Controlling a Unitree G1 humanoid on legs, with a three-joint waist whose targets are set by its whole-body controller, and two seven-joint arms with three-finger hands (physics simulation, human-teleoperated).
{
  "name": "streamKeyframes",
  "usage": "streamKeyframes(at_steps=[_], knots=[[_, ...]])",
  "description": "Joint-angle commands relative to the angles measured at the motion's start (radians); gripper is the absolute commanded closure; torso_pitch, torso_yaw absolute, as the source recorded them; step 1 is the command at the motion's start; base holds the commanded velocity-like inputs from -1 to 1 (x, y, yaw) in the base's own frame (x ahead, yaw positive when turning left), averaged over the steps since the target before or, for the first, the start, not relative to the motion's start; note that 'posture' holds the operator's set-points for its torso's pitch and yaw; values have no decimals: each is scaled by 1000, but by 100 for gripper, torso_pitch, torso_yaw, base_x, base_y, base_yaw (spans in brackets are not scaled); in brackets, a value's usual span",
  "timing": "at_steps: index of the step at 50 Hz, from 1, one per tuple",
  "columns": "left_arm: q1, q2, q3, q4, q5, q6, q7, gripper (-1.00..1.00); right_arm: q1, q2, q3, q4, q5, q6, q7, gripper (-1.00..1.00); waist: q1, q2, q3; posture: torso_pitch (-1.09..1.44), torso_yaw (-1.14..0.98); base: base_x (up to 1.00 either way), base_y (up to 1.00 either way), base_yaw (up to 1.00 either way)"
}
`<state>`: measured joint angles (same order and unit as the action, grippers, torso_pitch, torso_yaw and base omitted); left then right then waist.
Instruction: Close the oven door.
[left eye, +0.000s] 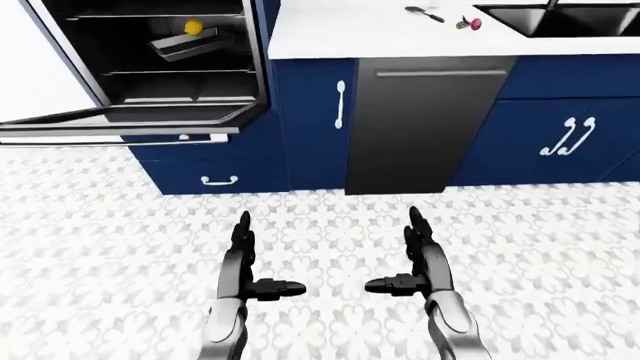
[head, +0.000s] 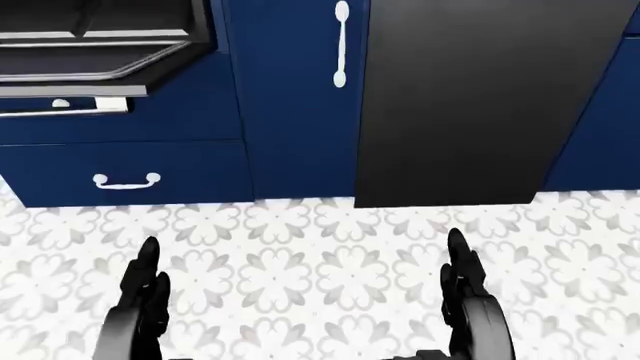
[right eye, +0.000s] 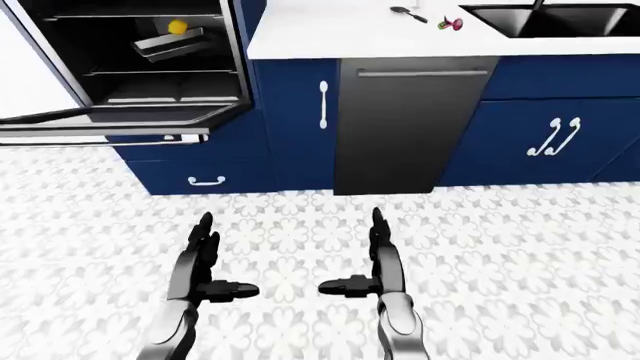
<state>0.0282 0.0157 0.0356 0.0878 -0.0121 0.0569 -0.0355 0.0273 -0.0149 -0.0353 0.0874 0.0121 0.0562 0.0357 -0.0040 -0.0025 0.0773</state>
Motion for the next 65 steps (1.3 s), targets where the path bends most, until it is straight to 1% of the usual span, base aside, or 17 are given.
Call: streamKeyframes(at_steps=[1, 3, 5, 7, 8, 16, 21, 22, 24, 26, 29, 35, 40, 45, 50, 55, 65], knots=[[-30, 0, 9, -86, -24, -56, -3, -100, -26, -2, -3, -90, 4, -55, -5, -100, -2, -8, -1, 0, 0, 0, 0, 0], [-32, 0, 14, -86, -35, -56, 0, -100, -24, -2, -2, -92, 3, -54, -7, -100, 7, -1, -62, 0, 0, 0, 0, 0], [-32, 1, 11, -84, -33, -56, 2, -100, -23, -2, -2, -94, 1, -52, -9, -100, 7, -6, -17, 0, 0, 0, 0, 0], [-34, 2, 14, -82, -40, -57, 3, -100, -22, -2, -1, -94, -3, -52, -12, -100, 7, -8, -69, 0, 0, 0, 0, 0], [-34, 2, 14, -82, -42, -56, 2, -100, -22, -2, 0, -94, -3, -52, -12, -100, 8, -7, -75, 0, 0, 0, 0, 0], [-34, 16, 90, -134, -210, -17, -27, -100, -34, -19, -47, -79, 7, -63, -28, -100, 7, -3, -82, 0, 0, 0, 0, 0], [-36, 101, 137, -96, -54, -70, -36, -100, -47, -61, -102, -28, -14, -117, -25, -100, 8, -1, -84, 0, 0, 0, 0, 0], [-28, 95, 178, -75, -107, -103, -59, -100, -51, -63, -110, -19, -22, -120, -39, -100, 6, 0, -85, 0, 0, 0, 0, 0], [-22, 113, 209, 51, -91, -216, -91, -100, -60, -83, -132, 34, -13, -133, -17, -100, 7, 0, -85, 0, 0, 0, 0, 0], [-25, 114, 229, 101, -121, -230, -96, -100, -76, -99, -148, 163, 4, -403, 27, -100, 6, 2, -84, 0, 0, 0, 0, 0], [-40, 136, 246, 284, -127, -448, -140, -100, -55, -121, -159, 226, 31, -369, 83, -100, 5, 3, -84, 0, 0, 0, 0, 0], [-134, 201, 256, 882, -217, -837, -215, -100, -132, -153, -196, 700, 126, -621, 122, -100, 4, -2, -75, 0, 0, 0, 0, 0], [-153, 253, 251, 1216, -286, -1017, -295, -100, -206, -209, -192, 1013, 160, -804, 163, -100, 0, 0, -68, 0, 0, 0, 0, 0], [-112, 236, 263, 1271, -345, -1010, -368, -100, -217, -236, -192, 1229, 195, -906, 201, -100, -4, 3, -62, 0, 0, 0, 0, 0], [-55, 209, 259, 1296, -318, -997, -348, -100, -159, -231, -201, 1277, 178, -922, 184, -100, 0, 0, -58, 0, 0, 0, 0, 0], [-11, 208, 223, 1303, -184, -868, -198, -100, -110, -232, -183, 1290, 88, -777, 56, -100, -3, -3, -52, 0, 0, 0, 0, 0], [-2, 221, 272, 1302, -189, -750, -212, -100, -92, -234, -172, 1278, 53, -769, 24, -100, -3, -4, -49, 0, 0, 0, 0, 0]])
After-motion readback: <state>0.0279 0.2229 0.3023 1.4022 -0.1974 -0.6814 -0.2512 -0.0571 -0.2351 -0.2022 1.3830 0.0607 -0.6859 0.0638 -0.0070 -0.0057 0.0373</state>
